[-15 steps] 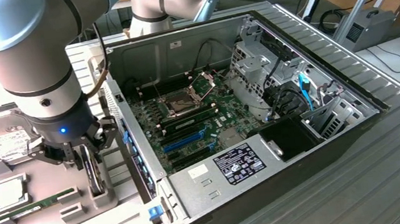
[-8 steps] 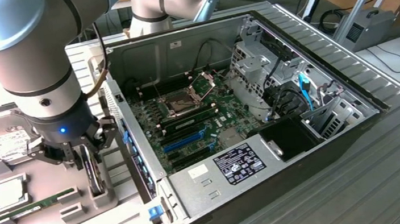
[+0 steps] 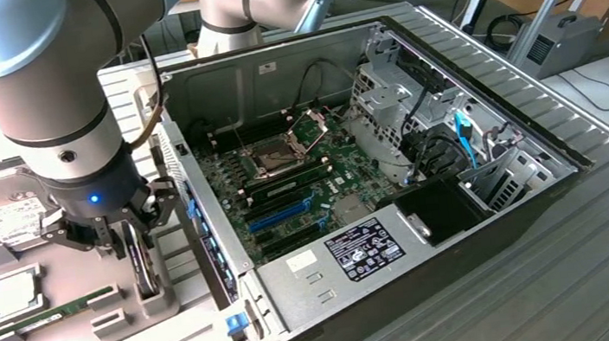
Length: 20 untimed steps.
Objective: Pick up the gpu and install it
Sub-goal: 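Pick up the gpu and move the gpu toward the slot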
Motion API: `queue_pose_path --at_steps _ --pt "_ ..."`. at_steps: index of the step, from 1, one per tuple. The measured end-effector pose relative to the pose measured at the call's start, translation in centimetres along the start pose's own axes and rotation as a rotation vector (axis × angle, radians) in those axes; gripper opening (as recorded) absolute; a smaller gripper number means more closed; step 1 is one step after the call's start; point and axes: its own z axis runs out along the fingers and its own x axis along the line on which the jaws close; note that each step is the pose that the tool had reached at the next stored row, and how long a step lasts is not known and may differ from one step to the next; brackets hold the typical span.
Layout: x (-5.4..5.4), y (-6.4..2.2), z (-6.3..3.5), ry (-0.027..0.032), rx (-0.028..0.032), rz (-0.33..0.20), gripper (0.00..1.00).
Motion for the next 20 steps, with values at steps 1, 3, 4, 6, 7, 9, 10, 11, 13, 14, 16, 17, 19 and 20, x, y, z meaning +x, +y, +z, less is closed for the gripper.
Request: queue_pose_path --at_steps 1,3,4,6,7,9,10,11,13,14,16,17,19,20 --pt "0.0 0.0 0.0 0.0 0.0 0.0 0.39" --pt "0.0 0.0 0.0 0.0 0.0 0.0 0.39" --pt "0.0 0.0 0.0 0.0 0.0 0.0 0.39" --pt "0.0 0.0 0.0 0.0 0.0 0.0 0.39" --pt "0.0 0.0 0.0 0.0 0.0 0.0 0.39" --pt "0.0 0.0 0.0 0.0 0.0 0.0 0.39" --pt "0.0 0.0 0.0 0.0 0.0 0.0 0.39" --pt "0.0 0.0 0.0 0.0 0.0 0.0 0.38" --pt "0.0 0.0 0.0 0.0001 0.0 0.0 0.31" --pt "0.0 0.0 0.0 0.0001 0.0 0.0 0.27" --pt "0.0 0.0 0.0 0.0 0.0001 0.0 0.27" --pt "0.0 0.0 0.0 0.0 0.0 0.0 0.27" --pt "0.0 0.0 0.0 0.0 -0.0001 0.0 0.27" --pt "0.0 0.0 0.0 0.0 0.0001 0.0 0.27"
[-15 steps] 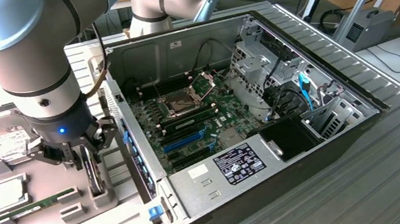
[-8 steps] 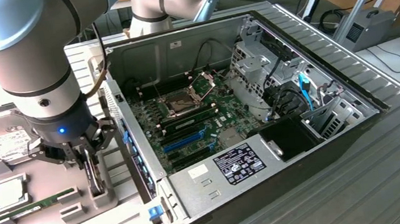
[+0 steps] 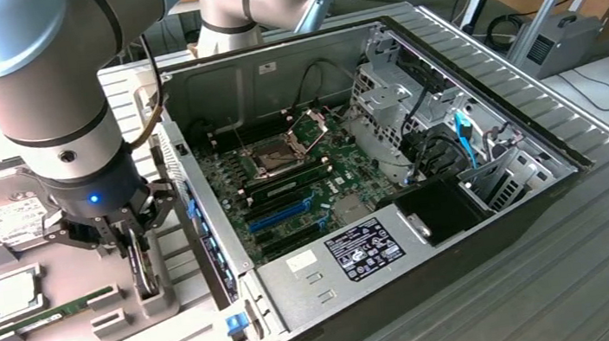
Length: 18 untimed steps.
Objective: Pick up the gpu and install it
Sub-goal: 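Pick up the gpu and move the gpu toward the slot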
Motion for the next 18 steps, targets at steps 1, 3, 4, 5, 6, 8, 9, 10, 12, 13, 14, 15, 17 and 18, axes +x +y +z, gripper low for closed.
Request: queue_pose_path --at_steps 1,3,4,5,6,8,9,10,12,13,14,15,17,18 --pt "0.0 0.0 0.0 0.0 0.0 0.0 0.27" --pt "0.0 0.0 0.0 -0.0001 -0.0001 0.0 0.27" --pt "0.0 0.0 0.0 0.0 -0.0001 0.0 0.27" --pt "0.0 0.0 0.0 0.0 0.0 0.0 0.27" --pt "0.0 0.0 0.0 0.0001 -0.0001 -0.003 0.27" --pt "0.0 0.0 0.0 0.0003 -0.0003 -0.01 0.27" --pt "-0.01 0.0 0.0 0.0005 -0.0004 -0.015 0.27" --pt "-0.02 0.0 0.01 0.0007 -0.0006 -0.02 0.27" --pt "-0.02 0.0 0.01 0.001 -0.0009 -0.031 0.27" --pt "-0.02 0.0 0.0 0.0011 -0.0009 -0.032 0.27" --pt "-0.03 0.0 0.0 0.0011 -0.0009 -0.032 0.27" --pt "-0.02 0.0 0.0 0.0011 -0.0009 -0.032 0.27" --pt "-0.02 0.0 0.0 0.0011 -0.0009 -0.032 0.27" --pt "-0.03 0.0 0.0 0.0011 -0.0009 -0.032 0.27"
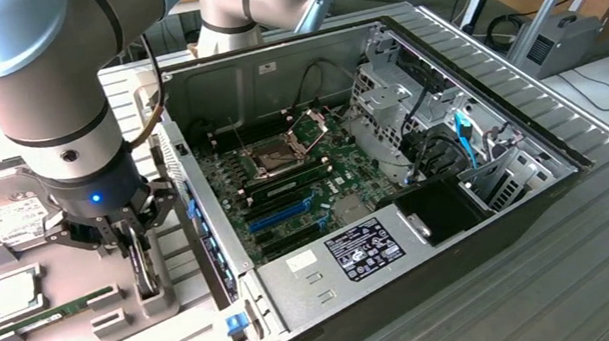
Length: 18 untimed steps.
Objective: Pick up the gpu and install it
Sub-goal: 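Pick up the gpu and move the gpu toward the slot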
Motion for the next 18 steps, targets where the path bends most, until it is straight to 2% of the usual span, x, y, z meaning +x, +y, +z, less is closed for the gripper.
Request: queue_pose_path --at_steps 9,18 --pt "0.0 0.0 -0.02 -0.0001 -0.0001 0.0 0.27" --pt "-0.02 0.03 -0.82 0.0 0.0 0.0 0.27"
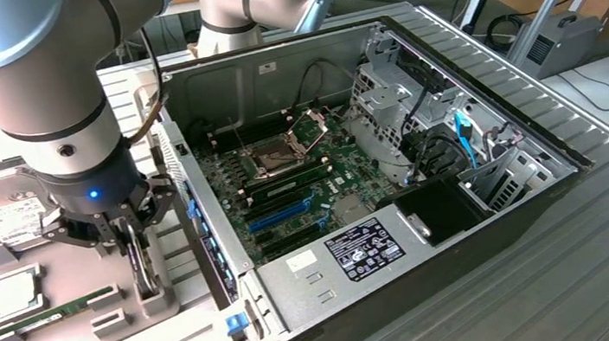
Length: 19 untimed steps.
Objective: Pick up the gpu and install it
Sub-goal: 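Pick up the gpu and move the gpu toward the slot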
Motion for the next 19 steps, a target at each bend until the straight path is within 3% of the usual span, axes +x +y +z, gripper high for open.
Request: queue_pose_path --at_steps 13,19 --pt "-0.1 0.09 -2.42 0.0 0.0 0.0 0.27" --pt "-0.1 0.16 -4.36 0.0 0.0 0.0 0.27"
